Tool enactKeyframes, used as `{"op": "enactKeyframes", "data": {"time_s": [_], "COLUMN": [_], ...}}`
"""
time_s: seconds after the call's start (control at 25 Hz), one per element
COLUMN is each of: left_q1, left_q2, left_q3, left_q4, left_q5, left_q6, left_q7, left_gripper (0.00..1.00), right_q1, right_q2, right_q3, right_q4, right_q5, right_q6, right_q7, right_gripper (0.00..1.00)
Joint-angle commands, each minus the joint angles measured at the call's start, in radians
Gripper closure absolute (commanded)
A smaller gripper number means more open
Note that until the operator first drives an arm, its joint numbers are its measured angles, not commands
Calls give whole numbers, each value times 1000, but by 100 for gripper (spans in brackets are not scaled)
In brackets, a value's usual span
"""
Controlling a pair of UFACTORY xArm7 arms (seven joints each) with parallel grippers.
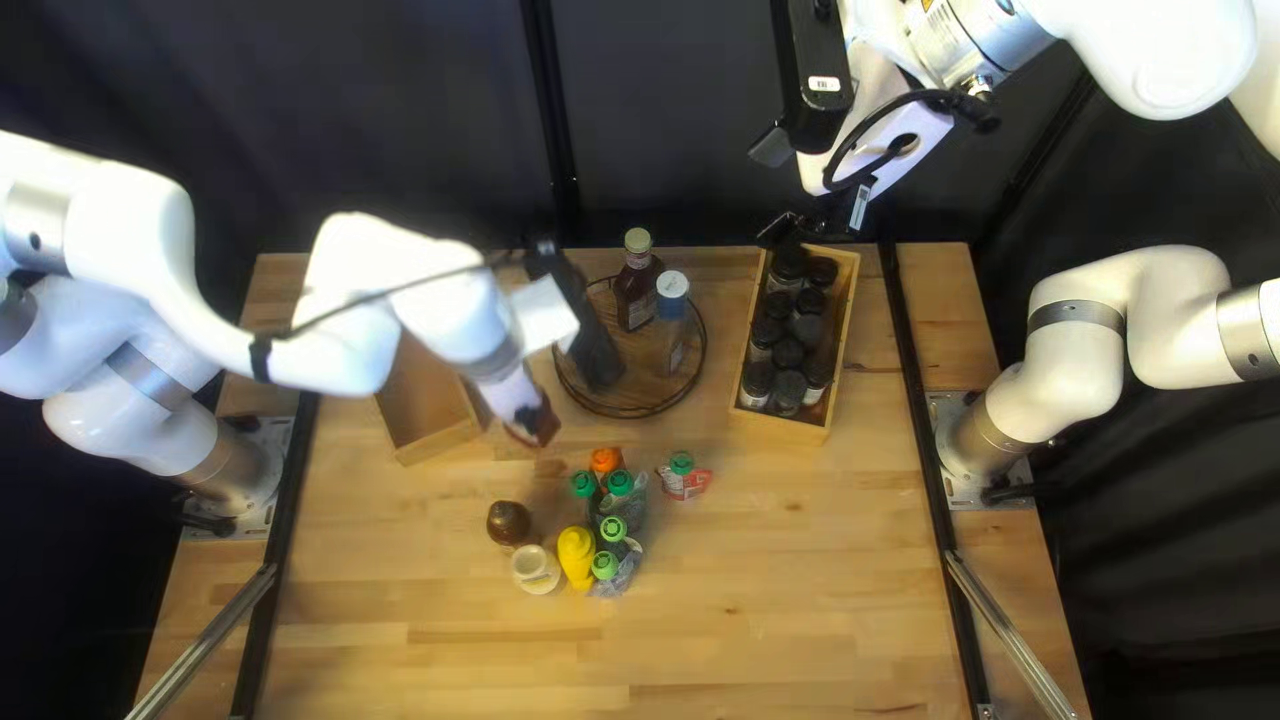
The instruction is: Separate condiments, baby food and spices and place it in 3 different racks/containers
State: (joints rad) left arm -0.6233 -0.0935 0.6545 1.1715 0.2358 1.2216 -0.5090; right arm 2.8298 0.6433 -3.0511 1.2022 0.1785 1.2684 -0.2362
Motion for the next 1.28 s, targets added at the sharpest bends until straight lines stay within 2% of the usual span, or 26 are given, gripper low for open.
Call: {"op": "enactKeyframes", "data": {"time_s": [0.04,0.28,0.72,0.96,1.28], "left_q1": [37,107,219,245,245], "left_q2": [87,220,373,419,429], "left_q3": [50,70,53,42,46], "left_q4": [50,116,189,207,187], "left_q5": [-76,-224,-391,-430,-423], "left_q6": [-53,-122,-175,-189,-214], "left_q7": [129,302,467,497,493], "left_gripper": [99,100,100,100,93], "right_q1": [0,0,0,0,0], "right_q2": [0,0,0,0,0], "right_q3": [0,0,0,0,0], "right_q4": [0,0,0,0,0], "right_q5": [0,0,0,0,0], "right_q6": [0,0,0,0,0], "right_q7": [0,0,0,0,0], "right_gripper": [0,0,0,0,0]}}
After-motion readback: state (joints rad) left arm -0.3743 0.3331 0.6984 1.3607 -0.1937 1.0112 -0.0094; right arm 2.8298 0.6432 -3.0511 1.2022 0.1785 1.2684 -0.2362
